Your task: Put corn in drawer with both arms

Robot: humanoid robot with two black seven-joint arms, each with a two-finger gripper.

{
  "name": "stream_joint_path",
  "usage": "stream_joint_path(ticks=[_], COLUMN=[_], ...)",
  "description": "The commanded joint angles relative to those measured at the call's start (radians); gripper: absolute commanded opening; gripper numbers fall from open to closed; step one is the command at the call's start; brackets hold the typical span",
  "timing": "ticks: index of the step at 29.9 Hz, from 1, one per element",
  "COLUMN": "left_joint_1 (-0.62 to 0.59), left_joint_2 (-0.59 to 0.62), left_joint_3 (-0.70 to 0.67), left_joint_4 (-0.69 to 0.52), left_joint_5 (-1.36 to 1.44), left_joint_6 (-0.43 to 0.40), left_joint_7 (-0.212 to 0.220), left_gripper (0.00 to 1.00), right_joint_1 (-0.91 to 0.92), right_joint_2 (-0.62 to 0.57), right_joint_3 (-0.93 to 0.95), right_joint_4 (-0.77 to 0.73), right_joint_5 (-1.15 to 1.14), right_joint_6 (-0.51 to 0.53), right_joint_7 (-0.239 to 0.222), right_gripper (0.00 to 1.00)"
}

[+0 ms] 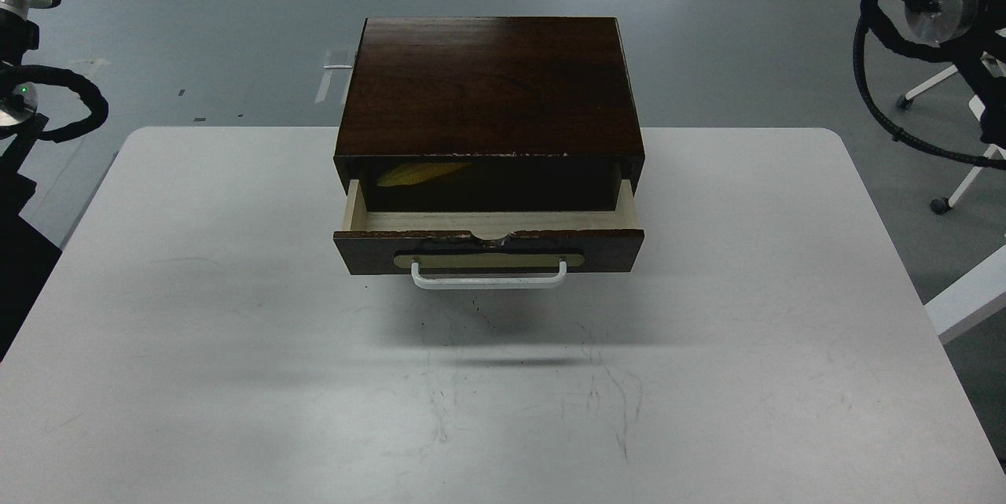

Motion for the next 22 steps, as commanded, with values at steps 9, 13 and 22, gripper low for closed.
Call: stream_joint_path(ticks=[9,13,22], left_joint_1=[0.066,0.074,0.1], left_joint_2=[0.004,0.01,0.009], left_joint_3=[0.039,0.038,0.024], left_joint_4=[0.002,0.002,-0.007], left_joint_5=[0.003,0.0,-0.006], left_joint_6=[0.0,0.0,0.0], left_joint_7=[0.008,0.006,0.0], left_gripper=[0.98,0.98,0.98], right_joint_1=[-0.281,-0.304,-0.399], right_joint_2=[-0.019,-0.018,-0.03], right_joint_3=[0.326,0.312,0.308], right_joint_4=[0.0,-0.019,-0.014], right_joint_5=[0.336,0.349,0.349], right_joint_6=[0.321,0.315,0.321], right_joint_7=[-0.004,0.0,0.006], right_gripper=[1.0,1.0,1.0])
